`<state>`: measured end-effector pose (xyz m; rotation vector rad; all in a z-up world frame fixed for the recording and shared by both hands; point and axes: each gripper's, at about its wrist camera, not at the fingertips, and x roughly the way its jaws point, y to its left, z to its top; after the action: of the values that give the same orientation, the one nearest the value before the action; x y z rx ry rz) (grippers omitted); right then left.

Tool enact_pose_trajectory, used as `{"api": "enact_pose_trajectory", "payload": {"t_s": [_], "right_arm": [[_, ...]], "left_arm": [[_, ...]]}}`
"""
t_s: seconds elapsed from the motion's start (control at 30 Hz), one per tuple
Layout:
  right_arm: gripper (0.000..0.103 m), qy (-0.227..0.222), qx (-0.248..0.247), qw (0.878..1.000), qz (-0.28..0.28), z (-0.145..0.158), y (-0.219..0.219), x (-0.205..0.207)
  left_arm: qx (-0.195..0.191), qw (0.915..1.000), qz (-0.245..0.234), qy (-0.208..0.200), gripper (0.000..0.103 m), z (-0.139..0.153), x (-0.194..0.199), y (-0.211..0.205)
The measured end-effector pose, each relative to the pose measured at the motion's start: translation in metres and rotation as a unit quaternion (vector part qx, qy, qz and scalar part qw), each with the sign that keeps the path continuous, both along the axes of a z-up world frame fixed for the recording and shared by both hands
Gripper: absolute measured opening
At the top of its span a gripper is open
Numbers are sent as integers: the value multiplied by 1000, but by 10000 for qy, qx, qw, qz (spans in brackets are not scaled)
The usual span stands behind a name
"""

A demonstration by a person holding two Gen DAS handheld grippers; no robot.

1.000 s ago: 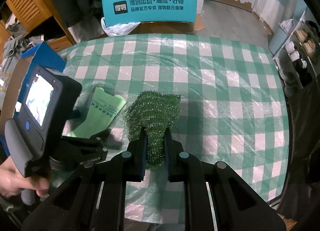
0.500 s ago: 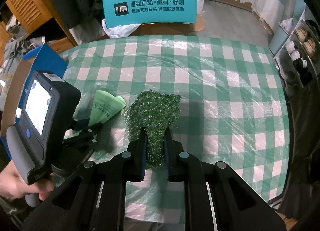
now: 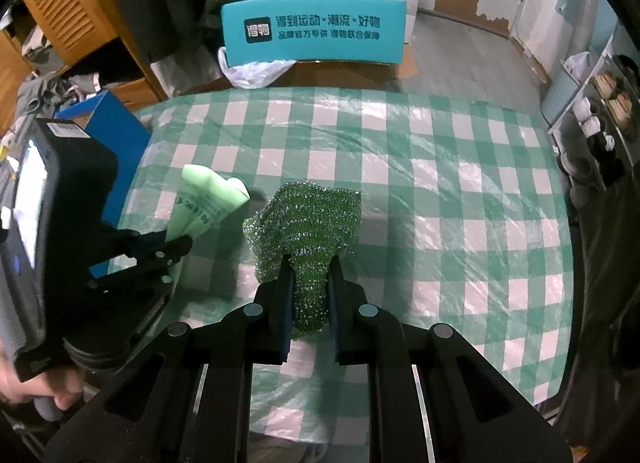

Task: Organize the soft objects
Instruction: 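Lift and carry the cloth with the left tool while the right tool carries the sponge over the box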

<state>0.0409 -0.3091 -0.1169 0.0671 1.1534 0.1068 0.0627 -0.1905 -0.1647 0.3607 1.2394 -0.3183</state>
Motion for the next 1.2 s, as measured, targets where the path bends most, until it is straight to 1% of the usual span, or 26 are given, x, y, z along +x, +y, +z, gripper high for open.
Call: {"api": "enact_pose_trajectory", "payload": {"t_s": [0.2, 0.27, 0.37, 0.63, 0.93, 1.2], "right_arm": [[13, -151, -13, 9999, 77, 14, 8, -3], [13, -206, -17, 9997, 106, 19, 11, -4], [13, -272, -22, 9995, 146, 26, 15, -5], [13, -463, -3, 9985, 286, 44, 29, -8], [13, -646, 54, 9967, 489, 63, 49, -7], [13, -777, 112, 9945, 698, 77, 71, -5]], "left_arm": [[-63, 9997, 70, -227, 6, 25, -5, 12], [-75, 9995, 93, -307, 6, 29, 3, 19], [-123, 9990, 137, -401, 6, 40, 4, 28], [-225, 9970, 240, -699, 6, 73, -4, 51], [-265, 9945, 386, -939, 6, 97, -10, 74], [-278, 9918, 506, -1144, 6, 113, -16, 98]]}}
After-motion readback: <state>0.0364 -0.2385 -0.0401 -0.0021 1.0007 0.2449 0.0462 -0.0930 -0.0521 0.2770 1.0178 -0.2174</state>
